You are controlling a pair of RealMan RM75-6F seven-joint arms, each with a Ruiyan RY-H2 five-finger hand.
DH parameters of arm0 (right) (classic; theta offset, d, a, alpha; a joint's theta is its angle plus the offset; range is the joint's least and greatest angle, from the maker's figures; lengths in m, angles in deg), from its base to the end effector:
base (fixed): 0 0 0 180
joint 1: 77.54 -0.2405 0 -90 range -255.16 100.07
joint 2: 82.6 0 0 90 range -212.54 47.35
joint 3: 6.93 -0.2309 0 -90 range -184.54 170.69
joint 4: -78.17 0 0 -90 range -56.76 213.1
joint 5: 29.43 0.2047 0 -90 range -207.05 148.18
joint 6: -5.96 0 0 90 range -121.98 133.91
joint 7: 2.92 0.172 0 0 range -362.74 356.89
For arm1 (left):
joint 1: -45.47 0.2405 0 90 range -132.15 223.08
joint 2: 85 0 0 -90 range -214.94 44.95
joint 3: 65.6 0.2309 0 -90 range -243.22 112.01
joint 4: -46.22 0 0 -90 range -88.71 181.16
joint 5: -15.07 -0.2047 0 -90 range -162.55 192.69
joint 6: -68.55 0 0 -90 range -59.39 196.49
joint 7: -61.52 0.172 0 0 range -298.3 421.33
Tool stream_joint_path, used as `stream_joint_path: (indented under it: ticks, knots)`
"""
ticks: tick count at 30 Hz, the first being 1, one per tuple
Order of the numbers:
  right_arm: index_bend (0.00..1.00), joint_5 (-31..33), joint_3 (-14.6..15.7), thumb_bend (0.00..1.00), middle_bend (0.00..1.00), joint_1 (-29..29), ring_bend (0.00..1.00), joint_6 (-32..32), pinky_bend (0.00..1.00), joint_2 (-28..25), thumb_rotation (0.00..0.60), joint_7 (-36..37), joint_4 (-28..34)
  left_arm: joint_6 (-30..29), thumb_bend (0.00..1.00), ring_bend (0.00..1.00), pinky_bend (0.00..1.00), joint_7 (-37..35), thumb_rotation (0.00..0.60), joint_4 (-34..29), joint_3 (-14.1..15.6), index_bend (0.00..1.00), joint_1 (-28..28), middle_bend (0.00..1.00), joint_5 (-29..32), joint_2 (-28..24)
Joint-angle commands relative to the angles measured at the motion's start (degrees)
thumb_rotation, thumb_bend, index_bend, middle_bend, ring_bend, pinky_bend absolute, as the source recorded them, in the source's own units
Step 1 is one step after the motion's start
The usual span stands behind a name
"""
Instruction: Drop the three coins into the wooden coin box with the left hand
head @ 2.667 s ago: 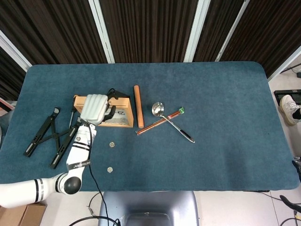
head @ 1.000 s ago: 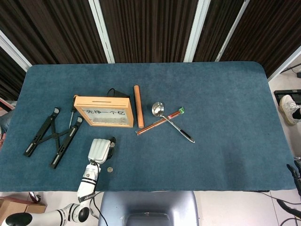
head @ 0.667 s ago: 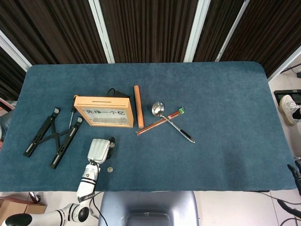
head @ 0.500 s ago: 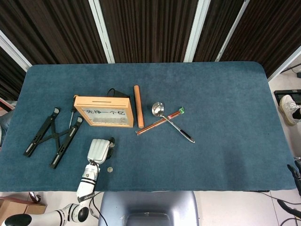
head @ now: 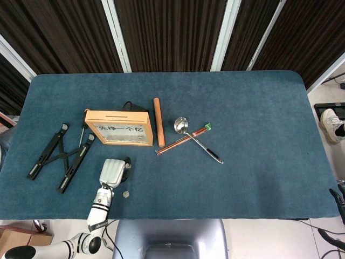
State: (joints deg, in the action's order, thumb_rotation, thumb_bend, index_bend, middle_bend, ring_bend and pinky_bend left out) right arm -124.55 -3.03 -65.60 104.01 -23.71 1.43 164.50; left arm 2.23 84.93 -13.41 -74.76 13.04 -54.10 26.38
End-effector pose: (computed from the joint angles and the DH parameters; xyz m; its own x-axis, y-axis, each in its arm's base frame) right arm -0.3201 -0.0927 0.1933 0.4970 -0.0391 0.8669 -0.8630 0.0818 0.4985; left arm -0.1766 0.3236 -0.0810 0.4954 0.1396 0.8574 0.8627 -0.1945 -0.4668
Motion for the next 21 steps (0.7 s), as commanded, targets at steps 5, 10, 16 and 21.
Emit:
stream_joint_path:
  ticks: [5, 10, 16, 21]
  knots:
    - [0.00, 0.0, 0.0, 0.21, 0.00, -0.1, 0.00, -0.1, 0.00, -0.1, 0.600, 0.0, 0.1, 0.5, 0.40, 1.00, 1.00, 0.0, 0.600, 0.7, -0.2, 0.46, 0.1, 1.00, 0.0, 0.2]
    - [0.00, 0.0, 0.0, 0.21, 0.00, 0.0, 0.00, -0.1, 0.00, -0.1, 0.600, 0.0, 0.0, 0.7, 0.40, 1.00, 1.00, 0.0, 0.600, 1.2, -0.4, 0.46, 0.1, 1.00, -0.2, 0.4]
    - [0.00, 0.1, 0.0, 0.21, 0.00, 0.0, 0.00, -0.1, 0.00, -0.1, 0.600, 0.1, 0.0, 0.6, 0.39, 1.00, 1.00, -0.2, 0.600, 1.5, -0.6, 0.49, 0.1, 1.00, -0.6, 0.4]
    - [0.00, 0.1, 0.0, 0.21, 0.00, 0.0, 0.00, -0.2, 0.00, -0.1, 0.600, 0.1, 0.0, 0.5, 0.40, 1.00, 1.00, -1.4, 0.600, 2.2, -1.1, 0.54, 0.1, 1.00, -0.8, 0.7]
